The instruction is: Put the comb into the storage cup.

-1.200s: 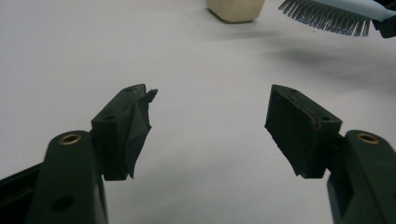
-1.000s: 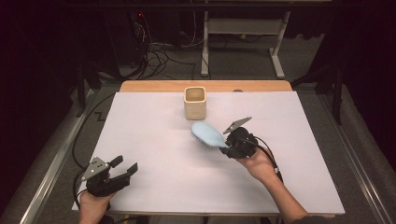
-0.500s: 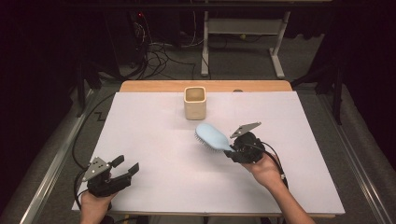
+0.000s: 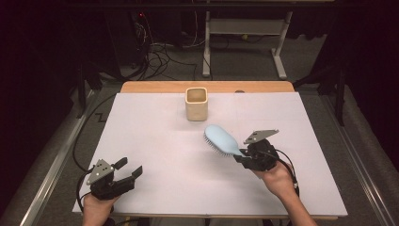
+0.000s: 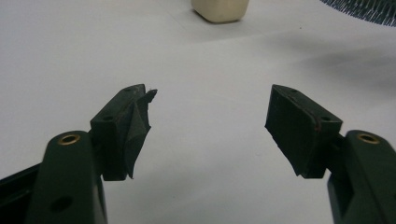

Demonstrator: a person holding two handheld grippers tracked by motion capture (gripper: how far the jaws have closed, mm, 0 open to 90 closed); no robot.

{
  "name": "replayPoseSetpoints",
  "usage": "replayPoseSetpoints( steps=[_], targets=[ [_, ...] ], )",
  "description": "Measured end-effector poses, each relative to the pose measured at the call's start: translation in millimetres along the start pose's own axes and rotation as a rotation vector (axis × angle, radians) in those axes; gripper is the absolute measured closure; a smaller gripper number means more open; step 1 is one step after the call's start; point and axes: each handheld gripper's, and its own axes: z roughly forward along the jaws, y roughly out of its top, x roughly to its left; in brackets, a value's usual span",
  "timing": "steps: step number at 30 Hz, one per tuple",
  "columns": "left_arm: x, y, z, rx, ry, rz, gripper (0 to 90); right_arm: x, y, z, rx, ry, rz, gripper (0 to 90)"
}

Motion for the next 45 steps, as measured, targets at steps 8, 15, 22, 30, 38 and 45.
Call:
replayPoseSetpoints(
  steps=[8,15,22,30,38,45],
  targets=[
    [-5.4,0.6,-1.1,-0.007,-0.010,0.003,31.0,1.2,-15.3,-12.7,-0.036,0.002,0.019,70.8],
    [-9.5,2.0,2.0,0.012,-0.027,0.006,31.5,2.1,-33.4,-35.4,-0.122,0.000,0.050,70.7],
    [-15.5,6.1,3.7,0.028,-0.023,0.041,31.7,4.3,-49.5,-49.6,-0.157,-0.002,0.060,70.7],
    [-27.3,13.7,5.6,0.027,-0.060,0.067,31.5,6.7,-62.7,-57.2,-0.193,-0.005,0.081,70.7],
    [-38.5,19.7,6.9,0.002,-0.110,0.051,31.3,11.6,-65.1,-58.0,-0.207,0.011,0.077,70.7],
    [-49.2,24.3,9.7,0.000,-0.148,0.059,30.8,12.9,-68.1,-56.1,-0.214,0.027,0.094,70.7]
  ],
)
